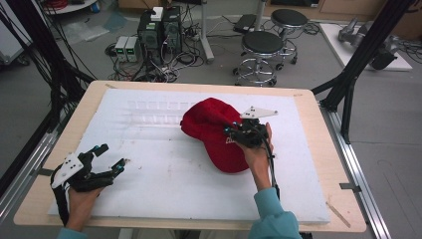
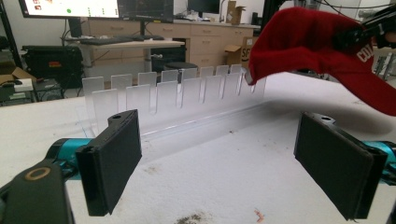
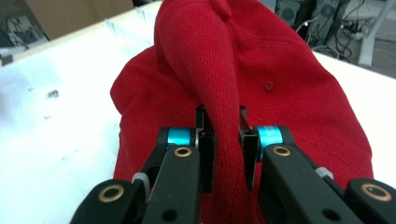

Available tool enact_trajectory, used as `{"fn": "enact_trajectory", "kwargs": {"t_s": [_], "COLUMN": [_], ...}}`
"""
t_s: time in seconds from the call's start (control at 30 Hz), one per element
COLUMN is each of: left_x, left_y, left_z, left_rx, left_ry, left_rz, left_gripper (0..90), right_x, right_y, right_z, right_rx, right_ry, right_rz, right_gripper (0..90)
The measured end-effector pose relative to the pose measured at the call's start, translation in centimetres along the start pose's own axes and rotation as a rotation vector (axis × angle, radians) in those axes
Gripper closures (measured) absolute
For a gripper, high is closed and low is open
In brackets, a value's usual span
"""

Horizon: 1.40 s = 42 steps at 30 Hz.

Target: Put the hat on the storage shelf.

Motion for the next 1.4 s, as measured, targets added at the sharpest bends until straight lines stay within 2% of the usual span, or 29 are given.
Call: {"fn": "enact_trajectory", "kwargs": {"t_s": [0.03,0.13,0.2,0.23,0.27,0.3,0.33,0.43,0.5,0.53,0.63,0.8,0.83,0.9,0.93,0.97,1.03,1.1,1.23,1.33,1.4], "left_x": [0.0,0.1,0.4,0.4,0.4,0.5,0.5,0.3,0.1,-0.4,-1.1,-3.3,-3.3,-4.5,-5.6,-6.3,-6.7,-8.1,-9.3,-9.8,-10.3], "left_y": [0.0,0.1,0.1,0.1,0.2,0.2,0.6,1.0,1.7,2.5,3.6,5.0,5.0,5.5,5.7,5.9,6.0,6.2,6.3,6.3,6.2], "left_z": [0.0,0.3,0.7,0.7,0.9,1.0,1.1,1.3,1.5,1.7,2.2,3.5,3.5,4.2,4.9,5.4,5.7,6.8,7.9,8.4,9.1], "left_rx": [0.0,0.041,0.122,0.122,0.155,0.173,0.191,0.194,0.201,0.22,0.263,0.284,0.284,0.29,0.291,0.294,0.292,0.29,0.298,0.296,0.289], "left_ry": [0.0,-0.014,-0.017,-0.017,-0.017,-0.016,-0.022,-0.031,-0.051,-0.068,-0.096,-0.175,-0.175,-0.221,-0.265,-0.29,-0.304,-0.35,-0.384,-0.4,-0.419], "left_rz": [0.0,-0.009,-0.033,-0.033,-0.041,-0.038,-0.031,-0.035,-0.054,-0.046,-0.049,-0.048,-0.048,-0.054,-0.063,-0.065,-0.069,-0.084,-0.092,-0.098,-0.119], "left_gripper": [15.2,15.1,15.7,15.8,15.9,15.9,16.0,16.1,16.1,16.1,16.1,16.1,16.1,16.1,16.1,16.2,16.4,16.9,17.7,21.1,21.7], "right_x": [0.0,0.2,0.5,0.5,0.9,0.9,1.4,1.9,2.8,3.1,3.9,4.9,5.0,5.3,5.4,5.5,5.6,5.7,5.8,5.9,6.0], "right_y": [0.1,0.4,1.0,1.0,1.6,1.6,2.0,2.5,3.1,3.3,3.9,4.5,4.6,4.7,4.8,4.8,4.8,4.8,4.8,4.9,4.9], "right_z": [-0.1,-0.4,-0.8,-0.8,-1.0,-1.0,-1.1,-1.2,-1.1,-1.1,-1.1,-1.0,-1.0,-0.9,-0.9,-0.9,-0.9,-0.9,-0.9,-0.9,-1.0], "right_rx": [-0.005,-0.031,-0.061,-0.061,-0.092,-0.092,-0.12,-0.127,-0.141,-0.143,-0.159,-0.181,-0.184,-0.189,-0.189,-0.189,-0.19,-0.192,-0.192,-0.195,-0.197], "right_ry": [0.002,0.011,0.023,0.023,0.038,0.038,0.062,0.076,0.095,0.106,0.13,0.148,0.153,0.166,0.168,0.169,0.168,0.17,0.17,0.17,0.172], "right_rz": [0.0,-0.001,-0.014,-0.014,-0.021,-0.021,-0.023,-0.035,-0.057,-0.061,-0.072,-0.084,-0.087,-0.091,-0.088,-0.09,-0.09,-0.092,-0.095,-0.102,-0.103], "right_gripper": [83.3,83.3,83.4,83.4,83.4,83.4,83.3,83.4,83.3,83.3,83.3,83.3,83.3,83.3,83.3,83.3,83.3,83.3,83.3,83.4,83.4]}}
Point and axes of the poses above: each handheld gripper's, and its own axes: z roughly forward along the jaws, y roughly out of its top, x roughly to its left, the point moved 2 cm from there along z, roughly forward along the jaws, and after that the axes turned 3 degrees about -x, right-handed, at the moved point
